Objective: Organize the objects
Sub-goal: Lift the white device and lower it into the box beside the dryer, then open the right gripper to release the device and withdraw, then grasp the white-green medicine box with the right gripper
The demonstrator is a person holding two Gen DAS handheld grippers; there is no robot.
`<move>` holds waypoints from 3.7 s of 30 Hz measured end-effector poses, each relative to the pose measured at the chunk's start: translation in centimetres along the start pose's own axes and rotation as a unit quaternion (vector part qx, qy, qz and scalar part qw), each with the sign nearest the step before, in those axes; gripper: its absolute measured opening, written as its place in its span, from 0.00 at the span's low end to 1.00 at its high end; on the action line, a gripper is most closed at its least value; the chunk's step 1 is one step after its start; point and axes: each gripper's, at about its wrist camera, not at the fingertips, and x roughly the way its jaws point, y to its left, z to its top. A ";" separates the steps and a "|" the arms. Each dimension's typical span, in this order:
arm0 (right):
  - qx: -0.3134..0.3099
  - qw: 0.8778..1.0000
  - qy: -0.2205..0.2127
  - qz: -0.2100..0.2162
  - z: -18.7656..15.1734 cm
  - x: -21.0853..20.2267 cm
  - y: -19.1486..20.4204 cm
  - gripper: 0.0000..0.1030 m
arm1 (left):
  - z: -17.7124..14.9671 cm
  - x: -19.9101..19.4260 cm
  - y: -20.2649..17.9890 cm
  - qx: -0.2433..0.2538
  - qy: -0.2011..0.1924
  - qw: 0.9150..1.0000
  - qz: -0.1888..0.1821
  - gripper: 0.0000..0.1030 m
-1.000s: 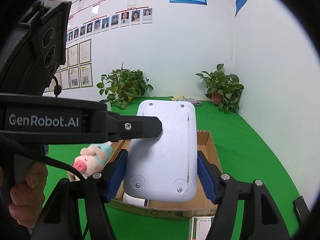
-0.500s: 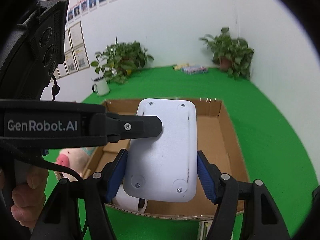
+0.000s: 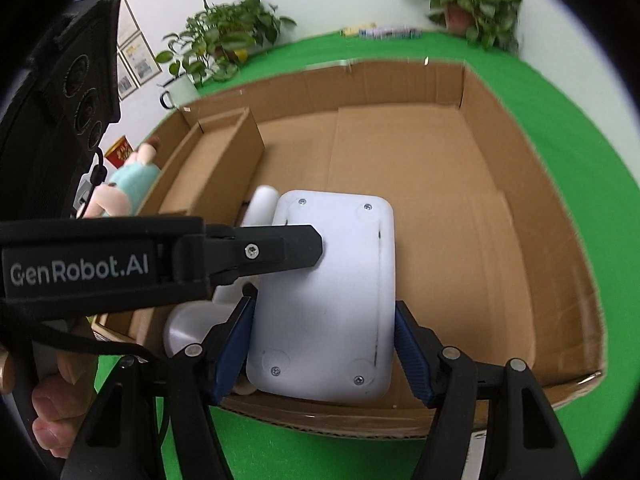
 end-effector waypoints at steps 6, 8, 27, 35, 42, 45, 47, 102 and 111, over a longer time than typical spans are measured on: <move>-0.022 0.999 0.038 0.001 0.7 0.6 0.4 0.67 | -0.5 0.2 1.0 -0.011 -0.004 1.000 0.006 0.20; -0.032 0.998 0.049 0.012 0.8 0.6 0.5 0.69 | -0.6 -0.1 1.2 -0.009 -0.003 1.000 0.006 0.23; 0.014 0.993 0.118 0.028 1.8 1.2 -1.1 0.36 | -3.8 -5.4 2.6 0.006 -0.055 0.998 0.022 0.29; 0.005 0.997 0.076 0.010 1.6 -1.0 -0.7 0.54 | -4.5 -6.4 2.4 0.030 -0.085 0.995 0.037 0.36; -0.065 0.990 -0.109 -0.058 -2.5 -7.7 0.6 0.83 | -8.5 -11.4 0.0 0.098 -0.232 0.959 0.132 0.86; -0.082 0.981 -0.148 -0.091 -4.5 -9.2 0.9 0.83 | -11.4 -13.0 -1.2 0.116 -0.301 0.930 0.178 0.99; -0.081 0.976 -0.176 -0.103 -5.9 -10.4 0.5 0.83 | -13.2 -13.3 -1.8 0.130 -0.319 0.917 0.200 0.99; -0.020 0.994 -0.102 -0.037 -17.7 -11.7 -3.1 0.59 | -22.8 -8.9 0.6 0.083 -0.208 0.969 0.108 0.99; -0.079 0.994 -0.069 -0.036 -19.1 -10.2 0.7 0.71 | -22.5 -5.8 1.8 0.047 -0.143 0.989 0.008 0.99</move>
